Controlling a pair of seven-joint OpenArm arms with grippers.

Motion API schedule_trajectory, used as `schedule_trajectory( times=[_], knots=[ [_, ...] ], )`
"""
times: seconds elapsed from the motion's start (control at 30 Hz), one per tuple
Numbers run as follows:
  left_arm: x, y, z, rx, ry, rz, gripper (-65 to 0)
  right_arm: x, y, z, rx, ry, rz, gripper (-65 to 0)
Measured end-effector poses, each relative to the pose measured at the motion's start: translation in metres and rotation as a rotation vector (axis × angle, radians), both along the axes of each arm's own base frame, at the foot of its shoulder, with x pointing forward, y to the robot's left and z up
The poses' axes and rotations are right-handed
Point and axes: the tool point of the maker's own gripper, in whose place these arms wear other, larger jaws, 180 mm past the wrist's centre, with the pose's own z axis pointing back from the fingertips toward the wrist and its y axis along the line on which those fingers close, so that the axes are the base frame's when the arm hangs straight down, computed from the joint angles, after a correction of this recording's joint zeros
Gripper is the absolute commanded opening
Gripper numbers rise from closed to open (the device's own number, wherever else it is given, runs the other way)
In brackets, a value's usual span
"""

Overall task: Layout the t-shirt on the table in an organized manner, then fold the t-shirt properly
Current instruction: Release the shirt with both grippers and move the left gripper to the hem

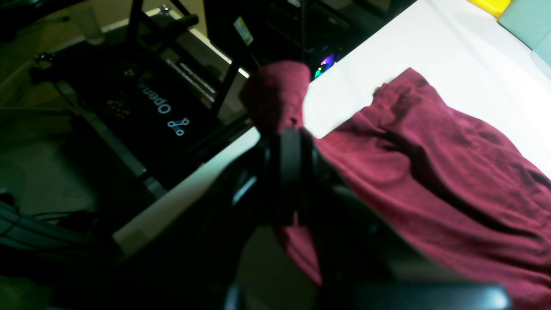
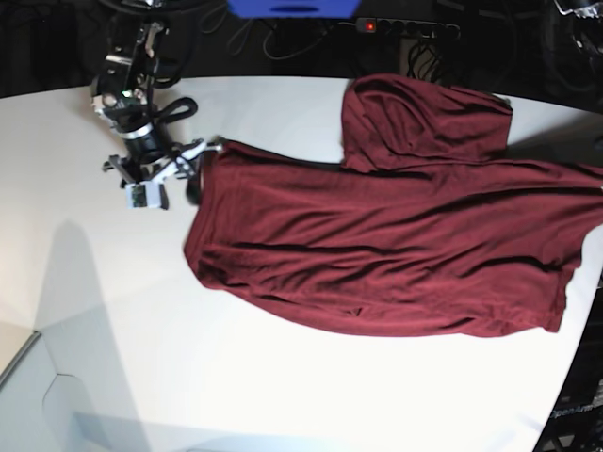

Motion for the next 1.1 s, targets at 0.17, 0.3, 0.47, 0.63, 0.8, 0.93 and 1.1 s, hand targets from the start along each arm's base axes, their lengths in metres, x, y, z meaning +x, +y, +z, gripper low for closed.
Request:
schedule_trajectory(
  times=[0.17,0.3,0.47,0.63,0.8,0.93,1.1],
  knots=[
    [-0.014,0.007,-0.041,-0.082,0.066,0.066,-64.5,-0.023,0.026,-0.015,0.018,0.065,0.088,-31.3],
    [-0.014,0.012,-0.054,-0.111,0.073,0.085,-64.4,-0.03,0.029,-0.018,0.025,0.075,0.094,-28.8],
    [-0.021,0.014,-0.067,-0.135,0.101,0.107,-54.9,-0.044,0.027,-0.028,0.022,0.118,0.09,-25.4],
    [-0.021,0.014,-0.067,-0.135,0.101,0.108,-48.2,-0.041,0.031,-0.031,0.036,0.113,0.094,-25.6],
    [-0.021,0.014,-0.068,-0.136,0.103,0.108,-55.5,-0.035,0.032,-0.034,0.048,0.114,0.092,-36.4],
    [-0.021,0.014,-0.068,-0.136,0.101,0.109,-64.5,-0.031,0.029,-0.032,0.038,0.104,0.092,-61.7],
    [-0.021,0.013,-0.066,-0.132,0.103,0.104,-65.0,-0.035,0.022,-0.023,0.006,0.089,0.094,-65.0]
  ],
)
